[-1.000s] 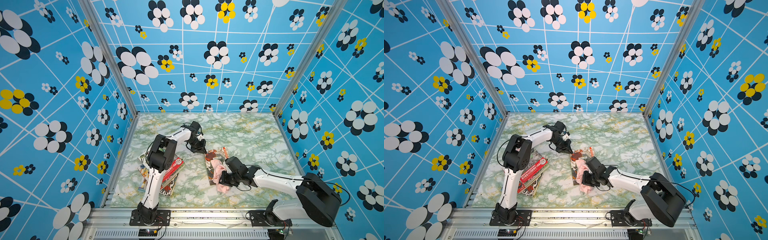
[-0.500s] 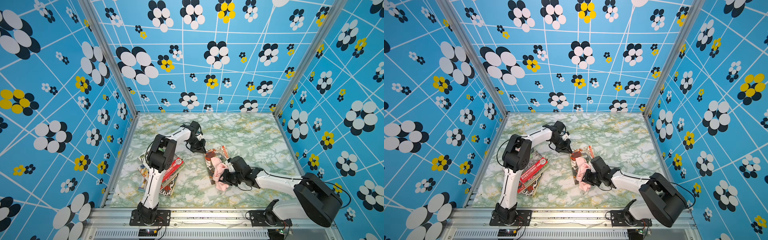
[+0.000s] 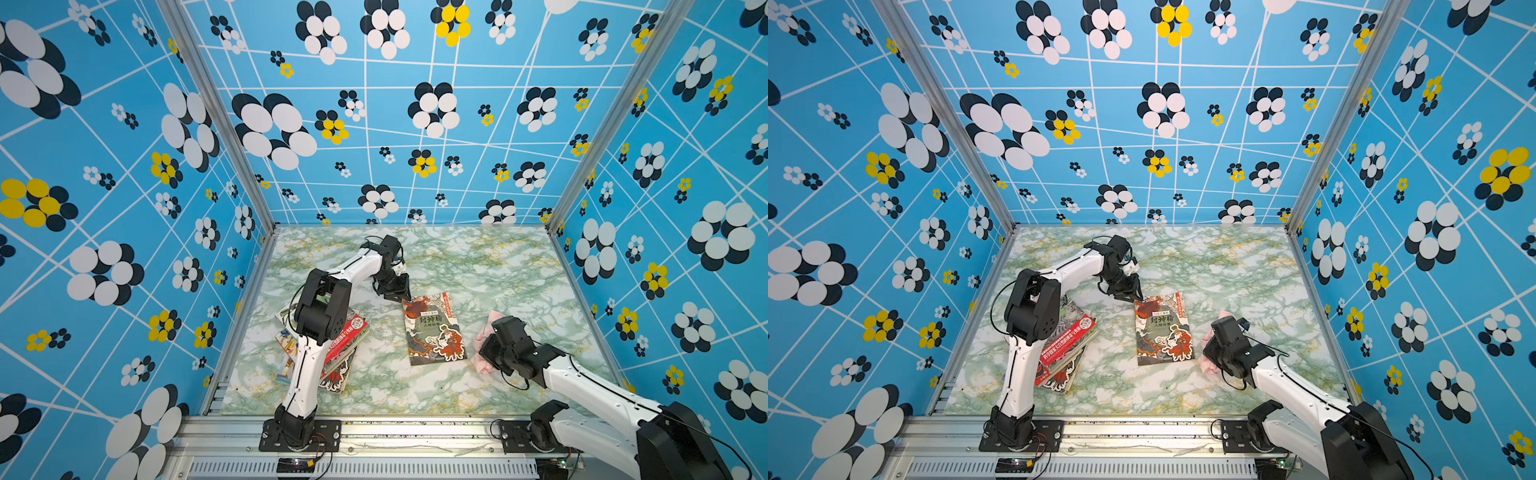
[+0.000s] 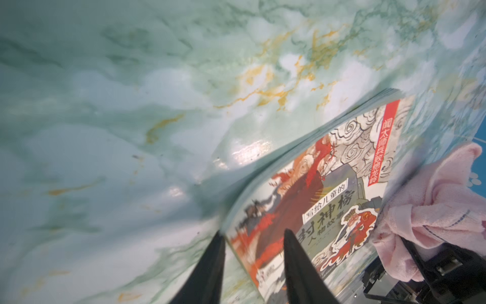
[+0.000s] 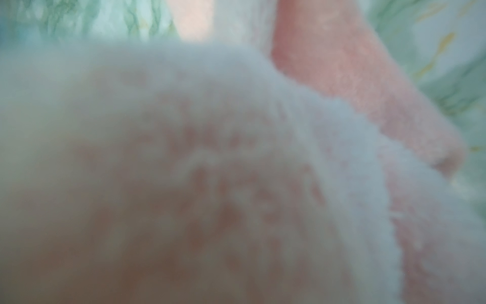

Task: Wipe the cover of the book
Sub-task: Wipe the dirt from the cover of the book.

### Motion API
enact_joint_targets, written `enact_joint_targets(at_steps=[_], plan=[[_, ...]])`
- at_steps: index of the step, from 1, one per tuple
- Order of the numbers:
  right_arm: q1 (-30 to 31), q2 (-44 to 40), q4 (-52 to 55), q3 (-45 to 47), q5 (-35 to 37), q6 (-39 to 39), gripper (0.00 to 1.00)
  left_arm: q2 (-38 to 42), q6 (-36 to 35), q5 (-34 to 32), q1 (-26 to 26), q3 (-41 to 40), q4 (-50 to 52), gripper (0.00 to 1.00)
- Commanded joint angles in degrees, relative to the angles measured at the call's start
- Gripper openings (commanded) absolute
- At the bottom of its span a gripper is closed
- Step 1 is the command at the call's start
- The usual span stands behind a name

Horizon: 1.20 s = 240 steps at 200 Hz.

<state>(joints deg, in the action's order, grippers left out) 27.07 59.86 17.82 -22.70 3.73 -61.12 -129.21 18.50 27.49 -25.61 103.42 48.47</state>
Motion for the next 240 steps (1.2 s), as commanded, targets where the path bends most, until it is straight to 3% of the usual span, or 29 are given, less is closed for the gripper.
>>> enact_joint_targets(at_steps=[1,19,27,48,61,84,100,139,188,240], plan=[[-0.3,0.8,5.7,-5.5,5.4,8.0,0.00,3.8,-0.4,-3.9,0.8,1.3,1.0,0.90],[-0.3,3.9,3.9,-10.0,2.1,14.4,0.00,8.7,2.3,-3.5,0.8,-3.4,-3.1,1.00],[-0.3,5.9,2.2,-11.4,-1.1,16.9,0.00,11.4,4.3,-2.9,0.8,-6.7,-5.7,0.99],[-0.2,12.0,-1.6,-14.9,-12.3,22.9,0.00,19.8,12.3,1.9,0.7,-20.8,-17.2,0.99],[0.5,14.3,-1.2,-16.7,-15.3,25.8,0.00,25.5,17.3,4.6,0.4,-31.2,-28.2,0.99],[2.6,13.0,2.5,-19.0,-12.1,30.5,0.00,32.5,25.1,6.8,-1.7,-45.5,-44.0,0.99],[2.7,10.4,5.5,-21.4,-9.2,33.1,0.00,34.8,27.0,5.7,-4.5,-51.3,-49.3,0.99],[3.2,6.1,6.7,-27.1,-14.0,36.1,0.00,36.3,31.1,1.6,-9.8,-60.0,-58.5,0.97],[4.0,2.4,-4.5,-24.4,-26.1,29.4,0.00,35.5,36.0,1.1,-11.7,-67.4,-69.1,0.89],[4.0,-5.0,6.1,-25.7,-14.8,34.6,0.00,31.7,39.8,2.3,-12.7,-69.6,-75.8,0.84]])
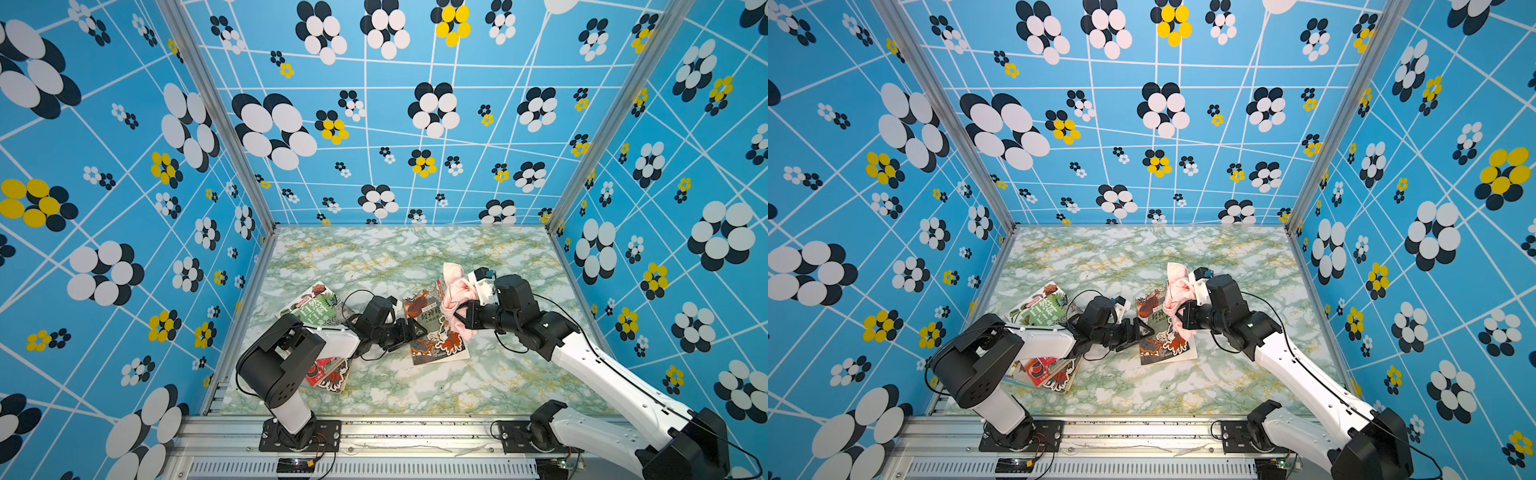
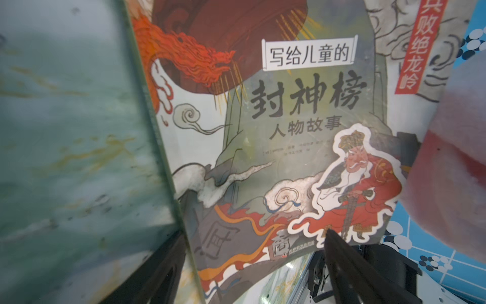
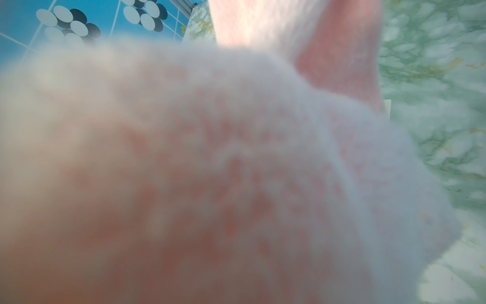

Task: Wipe the cover of the book
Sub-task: Wipe the dirt from the cover of the book, then pick up the book from the center of the board.

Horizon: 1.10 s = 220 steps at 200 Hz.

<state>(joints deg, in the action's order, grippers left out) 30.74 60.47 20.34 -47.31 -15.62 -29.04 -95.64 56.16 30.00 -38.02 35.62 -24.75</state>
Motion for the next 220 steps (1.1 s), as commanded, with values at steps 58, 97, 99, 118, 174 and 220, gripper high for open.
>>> enact_joint_targets(at_steps=[58,97,99,118,174,220], plan=[[0.3,-7.0,3.6,-4.5,0.7,3.3,0.00,-2.0,1.5,-0.4,-0.4,-1.8,-0.9,0.85],[0.3,-2.0,-5.0,6.0,-3.9,-3.1,0.00,-2.5,2.6,-0.2,-0.4,-2.6,-4.1,0.80],[0.3,-1.8,-5.4,6.6,-3.9,-3.4,0.00,-2.6,2.6,-0.2,-0.4,-2.6,-4.2,0.80],[0.3,0.0,-6.3,12.1,-1.5,-5.8,0.00,-3.0,2.8,-0.2,-0.3,-2.6,-4.8,0.76],[-2.6,9.0,-8.1,23.9,4.4,-15.5,0.00,-7.1,7.0,2.1,0.0,-2.3,-14.9,0.58],[-2.5,13.2,-10.1,25.7,1.2,-17.0,0.00,-8.5,8.2,3.7,0.4,-0.7,-17.0,0.29]])
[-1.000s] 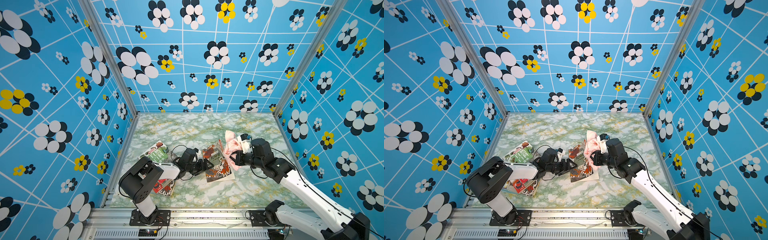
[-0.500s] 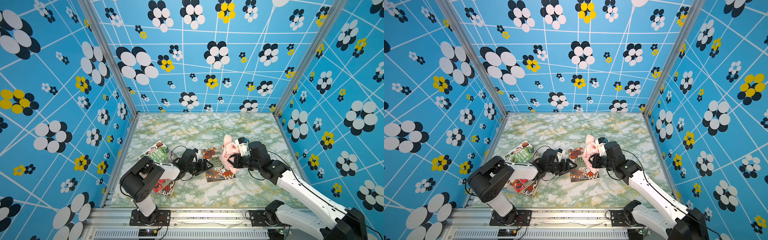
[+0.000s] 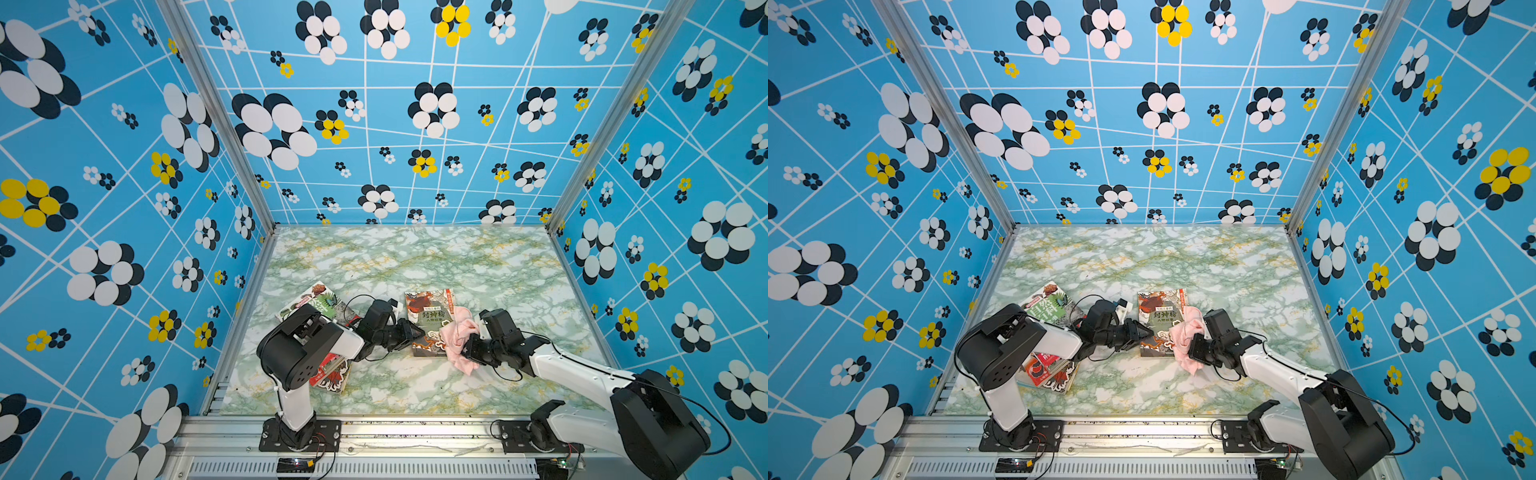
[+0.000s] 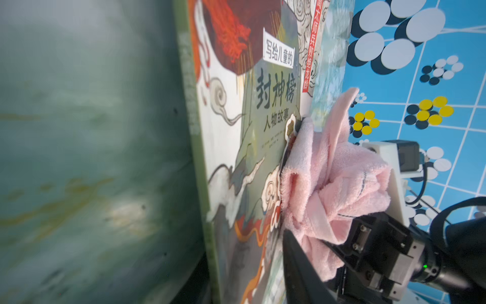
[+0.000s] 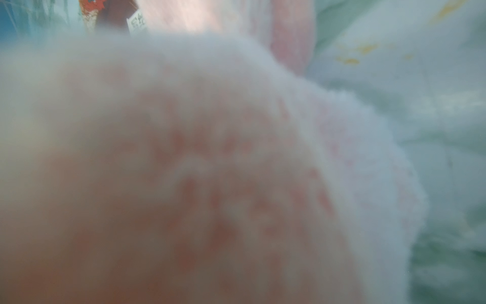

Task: Wipe the cover of the book
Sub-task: Pick up the book from the center of the board, then wipe the dirt from the cover of the book.

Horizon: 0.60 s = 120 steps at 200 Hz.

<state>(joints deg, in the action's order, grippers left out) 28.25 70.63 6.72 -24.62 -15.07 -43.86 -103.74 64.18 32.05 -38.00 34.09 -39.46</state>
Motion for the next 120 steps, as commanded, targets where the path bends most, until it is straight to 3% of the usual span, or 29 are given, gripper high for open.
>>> enact_joint_targets(at_steps=[1,37,58,97,120], plan=[[0.0,3.0,3.6,3.0,0.7,-2.2,0.00,-0.4,0.1,1.6,0.4,0.8,-2.2,0.29],[0.8,0.3,10.7,0.0,3.9,1.0,0.00,0.4,-4.4,4.7,1.0,3.8,6.4,0.10],[0.9,2.8,9.3,-1.8,3.8,1.5,0.00,-0.1,-7.4,5.9,1.1,6.0,12.1,0.00],[0.6,13.6,0.3,-6.8,4.6,1.0,0.00,-0.6,-11.6,7.2,1.0,7.0,18.1,0.00],[-3.0,21.8,-5.0,-12.0,4.5,1.9,0.00,-0.1,-12.7,7.2,1.0,6.4,19.5,0.00]])
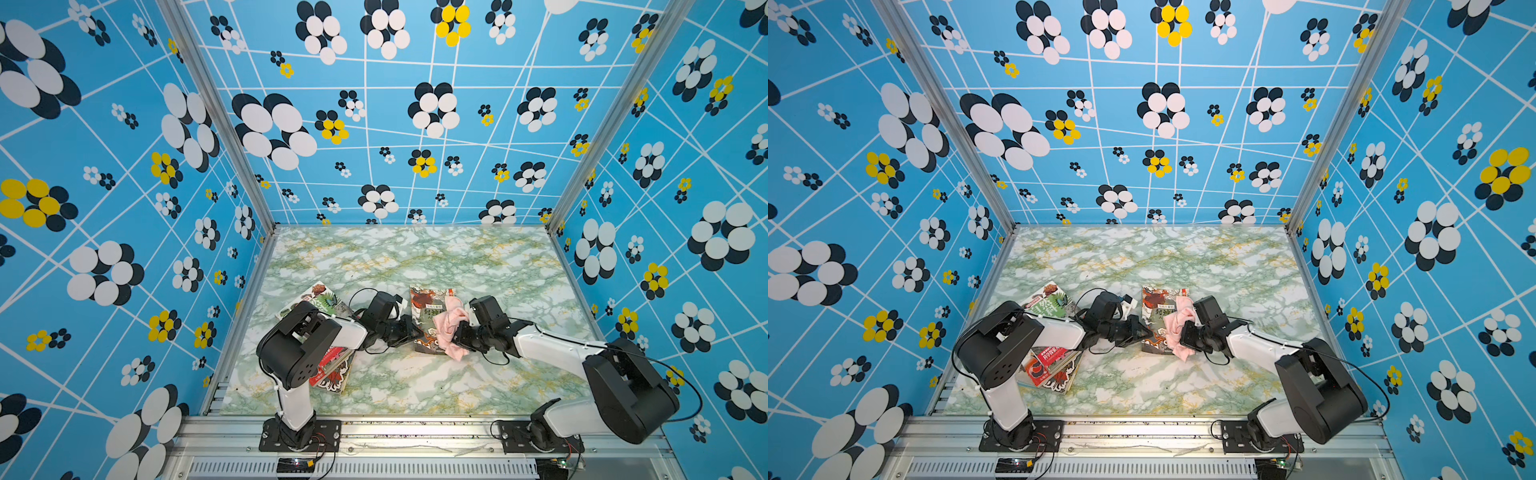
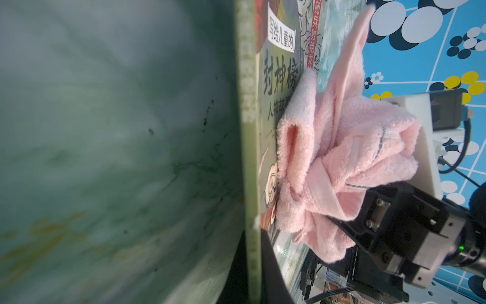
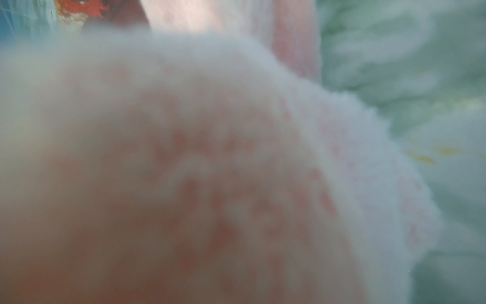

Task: Wipe the cover of the book
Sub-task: Wipe the dirt from the cover of the book.

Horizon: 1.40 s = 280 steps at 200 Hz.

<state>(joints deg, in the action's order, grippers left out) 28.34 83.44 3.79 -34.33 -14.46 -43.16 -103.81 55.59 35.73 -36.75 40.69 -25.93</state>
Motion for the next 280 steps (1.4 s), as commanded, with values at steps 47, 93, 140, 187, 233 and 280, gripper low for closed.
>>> enact_joint_targets(at_steps=[47,93,140,187,233,280], plan=[[-9.9,25.5,-5.1,-19.1,-0.2,2.7,0.00,1.0,-4.4,2.6,0.0,-0.8,7.3,0.00],[-4.5,11.3,2.7,-7.6,1.5,8.8,0.00,0.4,-3.5,1.2,1.7,-1.5,5.3,0.00],[5.6,-14.1,15.5,13.3,6.6,-1.6,0.00,-1.6,-2.0,2.6,3.4,-0.2,2.8,0.00],[7.7,-25.7,19.8,15.3,14.3,-6.4,0.00,-0.8,-4.7,3.9,4.2,1.6,6.6,0.00],[-1.3,-7.4,12.1,-0.3,9.8,3.1,0.00,-0.7,-4.5,4.0,2.4,-0.3,6.4,0.00],[-3.2,5.6,11.0,-18.6,10.6,10.6,0.00,-1.0,-3.6,3.7,0.7,-1.4,4.2,0.00]])
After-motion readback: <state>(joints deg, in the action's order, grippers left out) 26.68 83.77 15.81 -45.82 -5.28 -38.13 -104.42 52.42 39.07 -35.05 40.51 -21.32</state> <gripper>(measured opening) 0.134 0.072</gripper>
